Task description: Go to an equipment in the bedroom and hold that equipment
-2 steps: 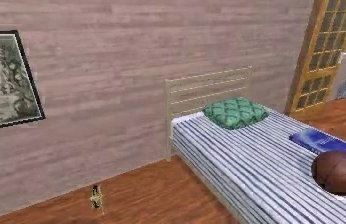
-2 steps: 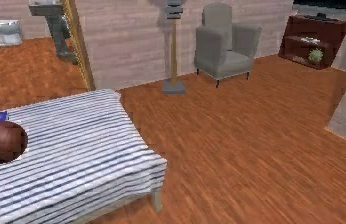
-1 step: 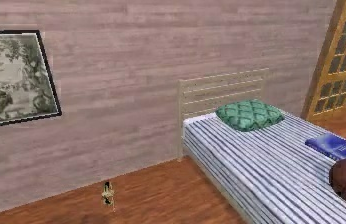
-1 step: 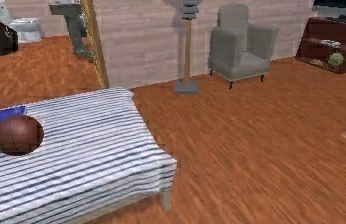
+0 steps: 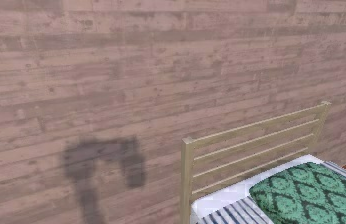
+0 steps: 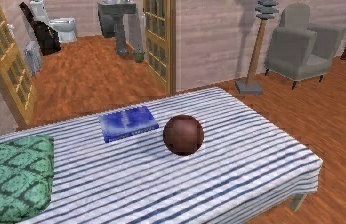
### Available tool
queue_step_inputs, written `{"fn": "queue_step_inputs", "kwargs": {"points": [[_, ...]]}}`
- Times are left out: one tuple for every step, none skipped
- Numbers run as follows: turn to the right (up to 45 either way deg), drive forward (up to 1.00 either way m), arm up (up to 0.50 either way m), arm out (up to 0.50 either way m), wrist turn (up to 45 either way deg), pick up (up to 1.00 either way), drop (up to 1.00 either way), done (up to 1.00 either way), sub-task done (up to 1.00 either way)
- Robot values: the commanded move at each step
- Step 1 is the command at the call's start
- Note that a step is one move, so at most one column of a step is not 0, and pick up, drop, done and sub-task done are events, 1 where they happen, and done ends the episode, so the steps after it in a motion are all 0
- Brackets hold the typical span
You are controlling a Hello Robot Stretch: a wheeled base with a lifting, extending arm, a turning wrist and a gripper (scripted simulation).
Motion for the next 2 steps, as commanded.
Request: {"fn": "queue_step_inputs", "kwargs": {"points": [[0.0,0.00,0.50,0.00,0.0,0.00,0.00,0.00,0.00],[0.0,0.00,0.26,0.00,0.0,0.00,0.00,0.00,0.00]]}}
